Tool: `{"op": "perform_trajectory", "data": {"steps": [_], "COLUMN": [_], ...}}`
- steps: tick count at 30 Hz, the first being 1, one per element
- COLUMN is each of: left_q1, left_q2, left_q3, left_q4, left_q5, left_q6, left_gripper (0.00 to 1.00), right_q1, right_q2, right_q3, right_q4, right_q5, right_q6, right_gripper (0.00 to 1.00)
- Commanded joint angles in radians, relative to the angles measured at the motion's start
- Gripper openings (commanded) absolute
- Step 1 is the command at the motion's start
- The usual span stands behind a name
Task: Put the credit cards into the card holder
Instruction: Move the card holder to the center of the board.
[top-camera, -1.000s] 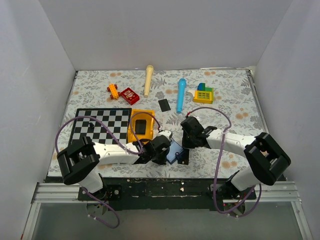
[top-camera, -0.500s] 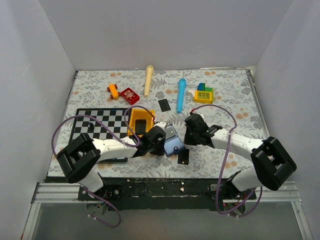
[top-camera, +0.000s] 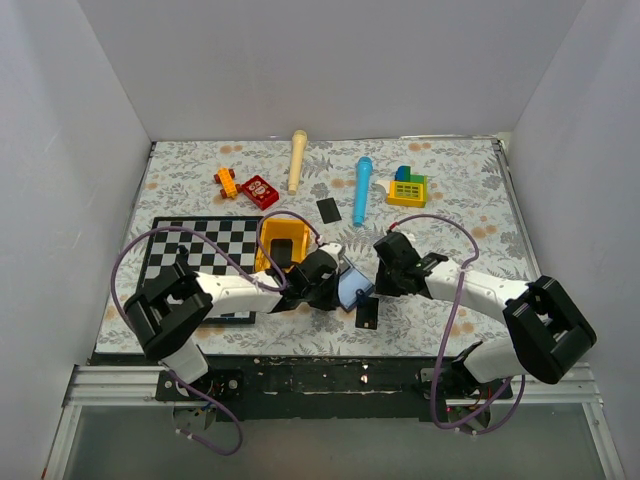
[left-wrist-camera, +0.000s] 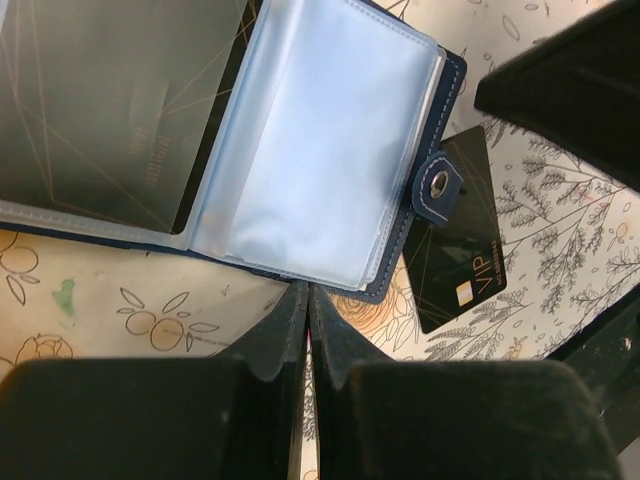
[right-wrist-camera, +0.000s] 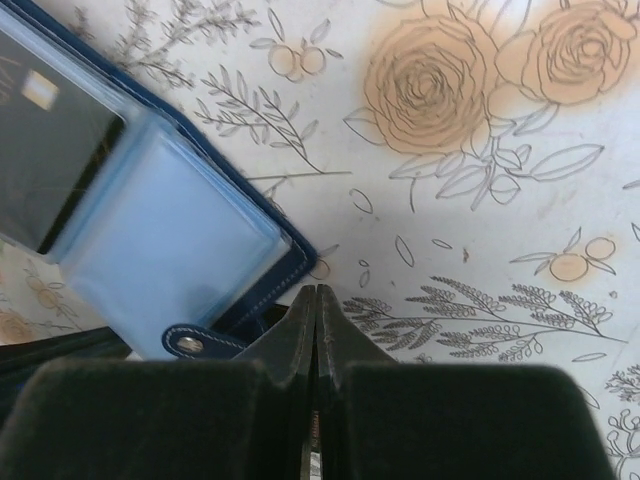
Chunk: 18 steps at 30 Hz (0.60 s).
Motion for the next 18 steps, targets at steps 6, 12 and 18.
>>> {"op": "perform_trajectory", "data": {"steps": [6, 12, 18], "left_q1": [0.016, 0.021, 0.019], "left_q2": [0.042, 0.022, -0.056], "left_q3": [0.104, 0.104, 0.023], "left_q4": [0.017, 0.000, 0.026], "left_q5": [-0.008, -0.018, -0.035], "left_q6": [0.029, 0.038, 0.040], "left_gripper": [0.00, 0.00, 0.03], "right_q1": [-0.001, -0.003, -0.001], "right_q2": [-0.025, -0.007, 0.007], "right_q3": [-0.068, -0.067, -0.082], "right_q4": [0.029, 0.066, 0.089], "right_q5": [-0.022, -0.042, -0.072], "right_q6": [0.031, 0.016, 0.006], "right_gripper": [0.01, 0.01, 0.01]}}
